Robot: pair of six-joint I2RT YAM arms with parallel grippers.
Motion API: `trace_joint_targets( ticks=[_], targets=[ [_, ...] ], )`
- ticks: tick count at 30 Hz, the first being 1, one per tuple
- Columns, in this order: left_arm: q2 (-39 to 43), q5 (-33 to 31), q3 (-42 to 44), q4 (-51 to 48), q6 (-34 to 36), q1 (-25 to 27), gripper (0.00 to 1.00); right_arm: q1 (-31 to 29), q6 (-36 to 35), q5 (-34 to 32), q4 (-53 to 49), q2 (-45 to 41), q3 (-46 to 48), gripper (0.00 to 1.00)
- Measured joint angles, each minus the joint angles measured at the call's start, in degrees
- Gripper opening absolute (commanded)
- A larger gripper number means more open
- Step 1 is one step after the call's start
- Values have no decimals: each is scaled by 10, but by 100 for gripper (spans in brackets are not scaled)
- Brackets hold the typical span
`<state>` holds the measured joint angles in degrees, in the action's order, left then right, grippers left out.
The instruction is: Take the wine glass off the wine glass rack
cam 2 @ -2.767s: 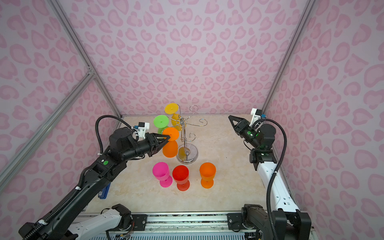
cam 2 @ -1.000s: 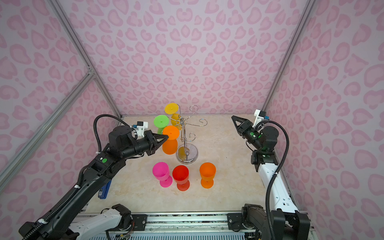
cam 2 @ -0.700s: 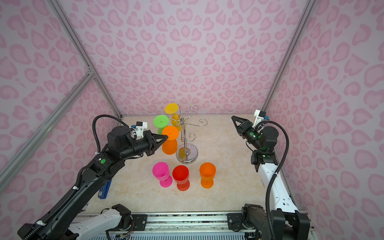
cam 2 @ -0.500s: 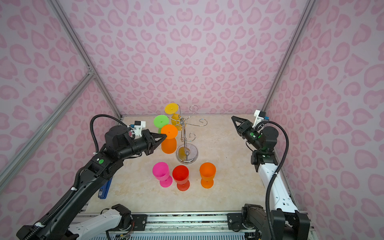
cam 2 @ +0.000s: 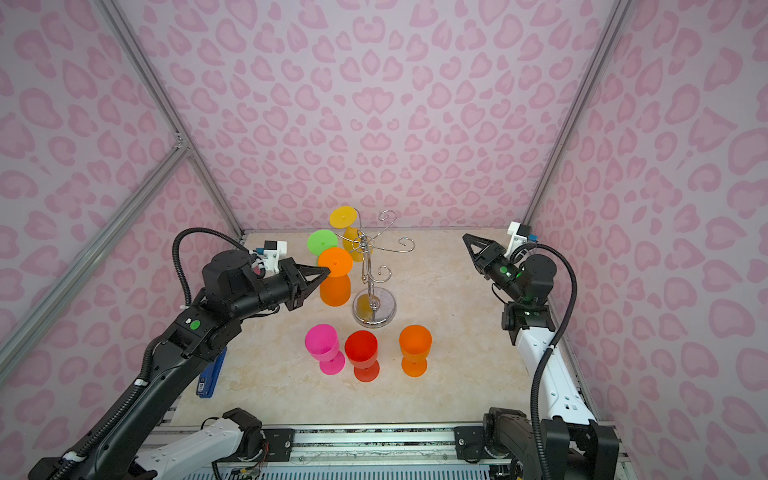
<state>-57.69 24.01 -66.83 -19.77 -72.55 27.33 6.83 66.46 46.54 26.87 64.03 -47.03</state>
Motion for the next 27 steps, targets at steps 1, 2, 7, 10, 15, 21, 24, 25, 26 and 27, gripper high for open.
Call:
trace_joint_targets(
  ticks=[1,2,7,10,15,21,24,25,26,27],
  targets=[
    [2,0,1,0,0,0,2,0,0,0,1,0,0,35],
    [4,0,1,0,0,0,2,0,0,0,3,1,0,35],
    [11,0,4,-5,0,-3,2,0,4,0,8,2,2,35],
    [12,-1,4,-9,2,-8,2,0,4,0,9,2,4,35],
    [3,-4,0,-11,8,-17,2,3,4,2,9,2,4,35],
    [-9,-4,-10,-12,13,-18,2,5,4,2,9,-1,4,35],
    [-15,-4,-15,-11,17,-18,2,7,4,2,9,-1,4,35],
    [-17,-4,-16,-11,17,-18,2,7,4,3,9,-1,4,35],
    [-20,-4,-16,-11,17,-18,2,7,4,3,9,-1,4,35],
    [-23,-4,-16,-10,18,-18,2,7,4,4,8,-1,4,35]
  ],
)
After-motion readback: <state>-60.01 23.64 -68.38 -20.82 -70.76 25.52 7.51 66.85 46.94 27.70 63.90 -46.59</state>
